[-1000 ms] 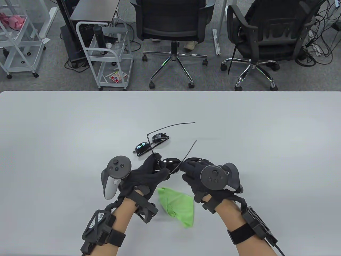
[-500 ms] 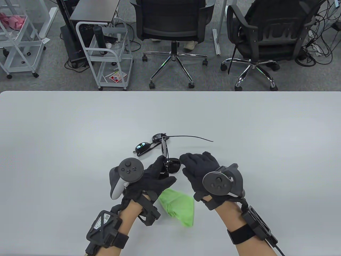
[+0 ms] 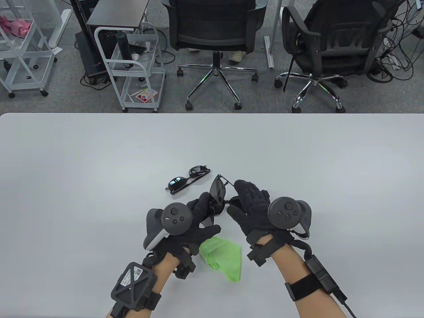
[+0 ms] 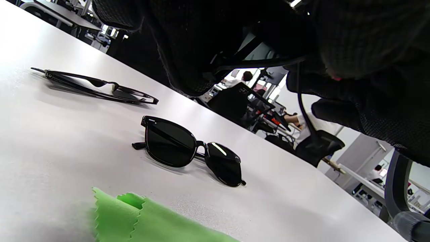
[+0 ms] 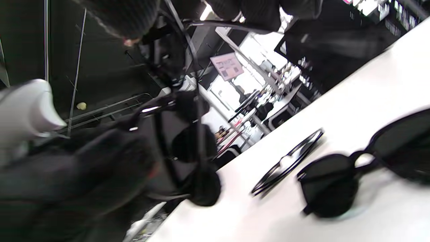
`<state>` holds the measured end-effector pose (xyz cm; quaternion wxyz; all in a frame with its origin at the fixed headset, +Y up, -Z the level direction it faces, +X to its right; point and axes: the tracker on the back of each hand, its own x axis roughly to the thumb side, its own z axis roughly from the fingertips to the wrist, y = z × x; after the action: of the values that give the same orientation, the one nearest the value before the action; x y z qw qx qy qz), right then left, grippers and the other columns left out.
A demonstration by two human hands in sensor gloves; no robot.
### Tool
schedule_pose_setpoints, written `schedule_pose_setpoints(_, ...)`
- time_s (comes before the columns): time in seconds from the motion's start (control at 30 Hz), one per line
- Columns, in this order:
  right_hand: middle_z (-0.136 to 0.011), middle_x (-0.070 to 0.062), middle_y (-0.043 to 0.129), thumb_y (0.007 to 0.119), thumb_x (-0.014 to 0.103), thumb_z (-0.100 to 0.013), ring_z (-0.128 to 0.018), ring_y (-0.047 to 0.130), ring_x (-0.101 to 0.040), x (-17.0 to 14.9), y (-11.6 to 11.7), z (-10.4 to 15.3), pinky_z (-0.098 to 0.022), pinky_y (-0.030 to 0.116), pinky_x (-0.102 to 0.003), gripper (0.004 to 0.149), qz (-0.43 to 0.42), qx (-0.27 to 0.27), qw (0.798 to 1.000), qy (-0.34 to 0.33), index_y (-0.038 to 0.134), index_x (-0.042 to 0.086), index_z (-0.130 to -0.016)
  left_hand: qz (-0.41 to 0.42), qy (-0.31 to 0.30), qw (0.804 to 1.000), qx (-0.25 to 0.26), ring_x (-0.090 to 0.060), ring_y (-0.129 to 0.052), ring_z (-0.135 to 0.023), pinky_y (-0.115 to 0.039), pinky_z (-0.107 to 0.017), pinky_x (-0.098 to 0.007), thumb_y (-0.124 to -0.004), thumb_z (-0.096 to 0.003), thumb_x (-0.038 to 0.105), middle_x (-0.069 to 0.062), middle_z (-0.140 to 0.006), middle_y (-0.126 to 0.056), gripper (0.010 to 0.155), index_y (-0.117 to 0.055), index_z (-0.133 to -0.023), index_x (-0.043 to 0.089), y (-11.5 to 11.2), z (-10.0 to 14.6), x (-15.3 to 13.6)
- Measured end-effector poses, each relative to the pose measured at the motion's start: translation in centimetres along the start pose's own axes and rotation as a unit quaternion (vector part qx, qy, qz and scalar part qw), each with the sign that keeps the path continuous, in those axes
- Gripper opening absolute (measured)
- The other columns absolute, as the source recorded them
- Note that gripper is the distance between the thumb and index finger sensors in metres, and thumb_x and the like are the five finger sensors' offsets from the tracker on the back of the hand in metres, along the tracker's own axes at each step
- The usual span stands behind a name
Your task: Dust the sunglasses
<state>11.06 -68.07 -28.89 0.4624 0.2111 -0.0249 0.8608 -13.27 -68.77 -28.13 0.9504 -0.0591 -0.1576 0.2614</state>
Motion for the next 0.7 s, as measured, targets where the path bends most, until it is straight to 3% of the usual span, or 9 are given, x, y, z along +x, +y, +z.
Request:
schedule_pose_setpoints(0.07,-0.104,-0.024,0.070,0.070,0.048,-0.050,-0.093,0.068,-0.052,-0.1,0.6,-0.1,-0.059,0.043,-0.074,0.072,-0.061,0.022,0.998,0.005,0.057,0.000,-0.102,0.001,-0.005,1.000,-0.009,-0.014,-0.099,-0.083,-0.060,-0.077,-0.052,-0.082,-0.0295,0.070,0.009,-0.105,-0.068,0.093,-0.045,-0.108,0.036,-0.2,0.0,0.1)
schedule_pose_setpoints(0.17,-0.102,-0.028,0.070,0.071,0.046,-0.051,-0.091,0.069,-0.054,-0.1,1.4,-0.2,-0.059,0.045,-0.074,0.072,-0.129,0.060,0.990,0.012,0.056,-0.004,-0.100,0.005,-0.011,1.000,-0.019,-0.014,-0.099,-0.083,-0.060,-0.077,-0.052,-0.081,-0.0296,0.070,0.009,-0.105,-0.068,0.093,-0.045,-0.108,0.036,-0.4,0.0,0.3)
schedule_pose_setpoints(0.27,-0.103,-0.026,0.070,0.070,0.046,-0.051,-0.091,0.068,-0.054,0.1,0.7,-0.2,-0.058,0.045,-0.074,0.070,-0.091,0.045,0.995,0.001,0.057,-0.003,-0.101,-0.005,-0.003,1.000,0.002,-0.014,-0.099,-0.082,-0.061,-0.077,-0.052,-0.081,-0.0295,0.071,0.009,-0.104,-0.069,0.093,-0.046,-0.108,0.036,0.1,0.1,0.2)
schedule_pose_setpoints(0.4,-0.104,-0.026,0.067,0.070,0.046,-0.051,-0.093,0.066,-0.054,0.6,-1.3,0.2,-0.059,0.046,-0.074,0.070,-0.065,-0.049,0.997,-0.012,0.056,0.000,-0.102,-0.034,0.008,0.999,0.026,-0.015,-0.097,-0.083,-0.061,-0.076,-0.053,-0.082,-0.0301,0.071,0.008,-0.104,-0.069,0.091,-0.048,-0.108,0.038,0.6,0.2,-0.1)
schedule_pose_setpoints(0.5,-0.109,-0.027,0.054,0.072,0.046,-0.051,-0.095,0.056,-0.056,1.6,-2.6,0.8,-0.060,0.044,-0.075,0.070,0.011,-0.120,0.992,-0.044,0.055,0.003,-0.104,-0.118,0.020,0.992,0.047,-0.019,-0.089,-0.088,-0.058,-0.076,-0.055,-0.084,-0.0315,0.067,0.009,-0.106,-0.065,0.090,-0.045,-0.108,0.040,0.7,0.4,0.2)
schedule_pose_setpoints(0.6,-0.112,-0.026,0.043,0.074,0.046,-0.051,-0.098,0.046,-0.056,2.9,-2.1,0.8,-0.061,0.040,-0.074,0.071,0.195,-0.098,0.970,-0.103,0.054,0.007,-0.106,-0.224,0.006,0.972,0.073,-0.020,-0.080,-0.093,-0.053,-0.077,-0.056,-0.088,-0.0312,0.063,0.016,-0.108,-0.062,0.090,-0.045,-0.107,0.044,0.4,0.5,1.2)
schedule_pose_setpoints(0.7,-0.113,-0.024,0.044,0.078,0.046,-0.049,-0.099,0.045,-0.055,3.9,-0.3,0.7,-0.061,0.036,-0.075,0.069,0.296,-0.049,0.943,-0.144,0.058,0.011,-0.105,-0.296,-0.020,0.949,0.102,-0.019,-0.076,-0.096,-0.051,-0.078,-0.056,-0.092,-0.0291,0.060,0.019,-0.108,-0.063,0.097,-0.039,-0.107,0.038,0.0,0.8,2.6)
